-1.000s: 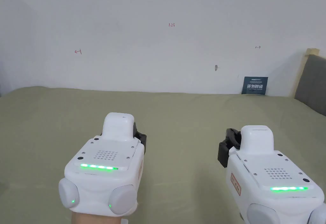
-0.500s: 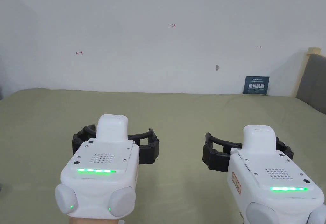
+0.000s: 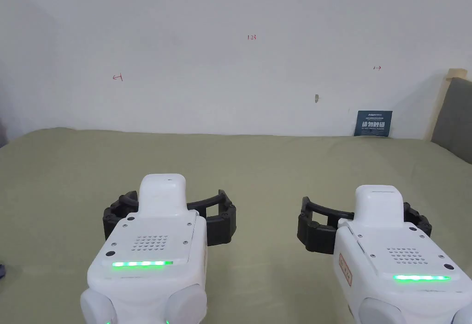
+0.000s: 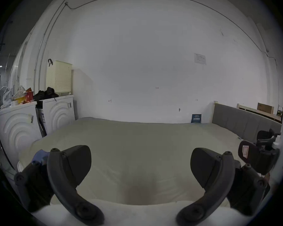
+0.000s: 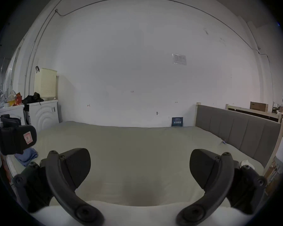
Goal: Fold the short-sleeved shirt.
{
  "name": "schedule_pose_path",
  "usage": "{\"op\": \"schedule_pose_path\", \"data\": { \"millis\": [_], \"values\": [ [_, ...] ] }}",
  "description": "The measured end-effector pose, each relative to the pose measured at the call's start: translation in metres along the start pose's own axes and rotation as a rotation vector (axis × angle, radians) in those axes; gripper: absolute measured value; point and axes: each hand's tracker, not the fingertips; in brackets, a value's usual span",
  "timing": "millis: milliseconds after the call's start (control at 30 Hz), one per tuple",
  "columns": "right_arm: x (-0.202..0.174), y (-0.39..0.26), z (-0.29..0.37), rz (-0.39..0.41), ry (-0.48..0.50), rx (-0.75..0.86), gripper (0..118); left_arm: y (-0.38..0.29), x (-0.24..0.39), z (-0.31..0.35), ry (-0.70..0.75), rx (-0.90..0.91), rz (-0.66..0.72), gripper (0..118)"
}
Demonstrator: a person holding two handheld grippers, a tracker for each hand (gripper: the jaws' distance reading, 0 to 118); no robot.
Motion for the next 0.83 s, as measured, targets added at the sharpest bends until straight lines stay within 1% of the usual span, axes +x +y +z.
{"op": "schedule_pose_path", "data": {
  "millis": [67,133,200,267,333,467,500,567,633,667,700,767,800,833],
  "values": [
    [-0.003,0.002,0.002,0.009,-0.003,-0.016,118,0.0,-0.003,0.001,-0.011,-0.007,-0.007,118],
    [-0.006,0.004,0.005,-0.005,-0.01,-0.015,118,-0.004,0.0,0.0,0.001,-0.007,-0.041,118],
    [-0.01,0.008,0.003,-0.02,-0.041,-0.072,118,-0.004,-0.003,-0.004,-0.002,-0.037,-0.054,118],
    [-0.01,0.009,0.003,-0.044,-0.015,-0.086,118,-0.004,0.0,-0.003,-0.023,-0.092,-0.015,118],
    [-0.01,0.007,0.002,-0.043,-0.012,-0.089,118,-0.003,-0.005,-0.004,-0.029,-0.097,-0.003,118],
    [-0.016,0.0,-0.001,-0.004,-0.04,-0.094,118,-0.001,-0.007,-0.001,-0.019,-0.095,0.003,118],
    [-0.017,0.0,-0.003,-0.007,-0.05,-0.102,118,-0.003,-0.002,0.004,-0.035,-0.098,0.008,118],
    [-0.015,0.0,-0.004,-0.043,-0.048,-0.112,118,-0.003,-0.004,0.003,-0.043,-0.11,0.009,118],
    [-0.01,0.003,-0.003,-0.114,-0.041,-0.138,118,-0.005,-0.001,0.007,-0.045,-0.118,0.001,118],
    [-0.006,0.005,-0.003,-0.159,-0.012,-0.172,118,-0.005,-0.002,0.007,-0.049,-0.117,-0.005,118],
    [-0.002,0.006,-0.002,-0.196,0.036,-0.182,118,-0.005,-0.003,0.006,-0.047,-0.115,-0.012,118],
    [0.005,0.007,-0.002,-0.203,0.104,-0.187,118,-0.005,0.0,0.008,-0.032,-0.112,-0.027,118],
    [0.006,0.004,-0.002,-0.221,0.126,-0.171,118,-0.004,-0.002,0.008,-0.03,-0.111,-0.028,118],
    [0.006,0.003,-0.002,-0.206,0.116,-0.167,118,-0.003,-0.003,0.008,-0.029,-0.115,-0.023,118]
  ]
}}
